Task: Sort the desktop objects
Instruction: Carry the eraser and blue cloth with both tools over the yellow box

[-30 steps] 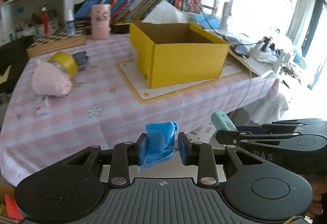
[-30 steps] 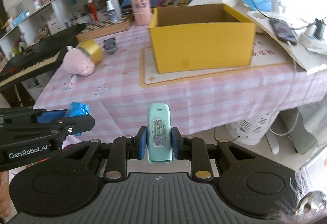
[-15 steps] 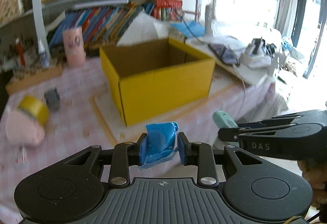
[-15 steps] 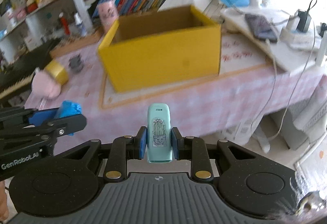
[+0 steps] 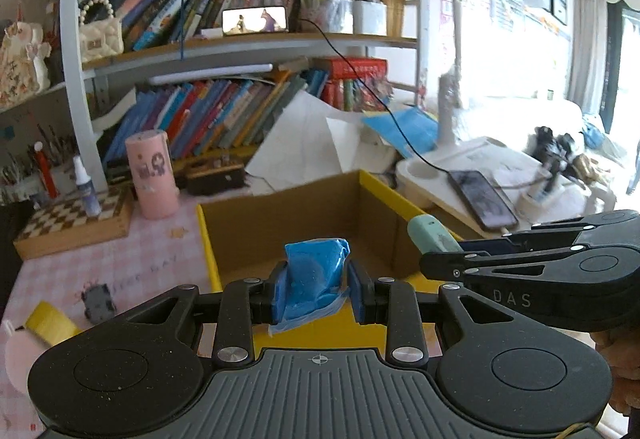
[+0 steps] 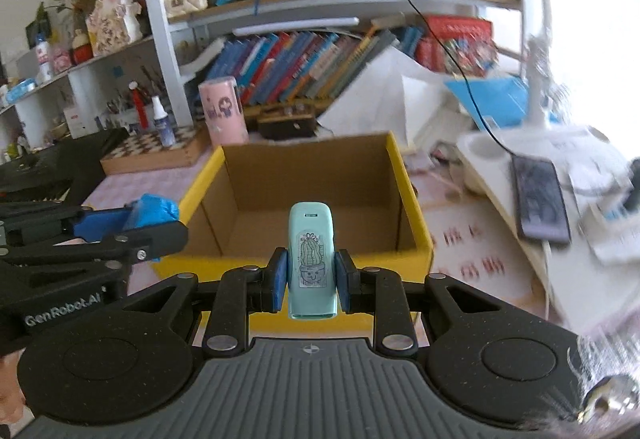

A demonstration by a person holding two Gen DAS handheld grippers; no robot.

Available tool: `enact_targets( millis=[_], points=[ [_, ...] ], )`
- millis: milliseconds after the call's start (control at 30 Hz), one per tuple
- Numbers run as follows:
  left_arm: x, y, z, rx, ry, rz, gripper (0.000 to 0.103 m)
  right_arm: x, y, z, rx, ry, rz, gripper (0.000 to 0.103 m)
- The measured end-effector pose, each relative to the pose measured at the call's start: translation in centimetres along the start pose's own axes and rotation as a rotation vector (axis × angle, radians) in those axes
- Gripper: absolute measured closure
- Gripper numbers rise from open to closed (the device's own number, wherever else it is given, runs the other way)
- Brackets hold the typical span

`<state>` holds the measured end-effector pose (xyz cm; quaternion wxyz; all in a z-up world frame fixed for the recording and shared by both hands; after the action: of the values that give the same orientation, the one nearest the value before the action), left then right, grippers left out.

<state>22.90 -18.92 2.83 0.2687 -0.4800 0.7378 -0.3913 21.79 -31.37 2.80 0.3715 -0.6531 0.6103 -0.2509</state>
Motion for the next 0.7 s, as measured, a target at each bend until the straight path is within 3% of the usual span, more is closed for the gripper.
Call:
enact_targets(
  millis=[133, 367, 700],
  points=[
    [-0.2, -1.3, 1.9, -0.002, -0.036, -0.021, 0.074, 1.2, -2.1, 1.9, 0.021, -0.018, -0.025, 0.08],
    [0.0, -1.5, 6.0, -0.062, -0.08, -0.034, 0.074, 2.4, -4.2, 5.8, -0.028, -0.068, -0.102, 0.08],
    [0.0, 0.4, 10.5, -0.204, -0.116, -0.031, 0.074, 3.2, -5.4, 11.5, -0.122, -0.123, -0.205, 0.08]
  ],
)
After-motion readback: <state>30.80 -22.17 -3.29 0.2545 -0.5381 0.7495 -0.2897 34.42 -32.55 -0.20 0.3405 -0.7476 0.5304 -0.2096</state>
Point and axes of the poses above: each gripper's, at about its wrist camera, not at the fingertips, and z roughly the way its jaws point, x to its right, y to its underside, the point moved 7 cm from there along z, roughly the way its jaws point, and after that the axes turned 4 degrees about -x, right-handed, at the moved point
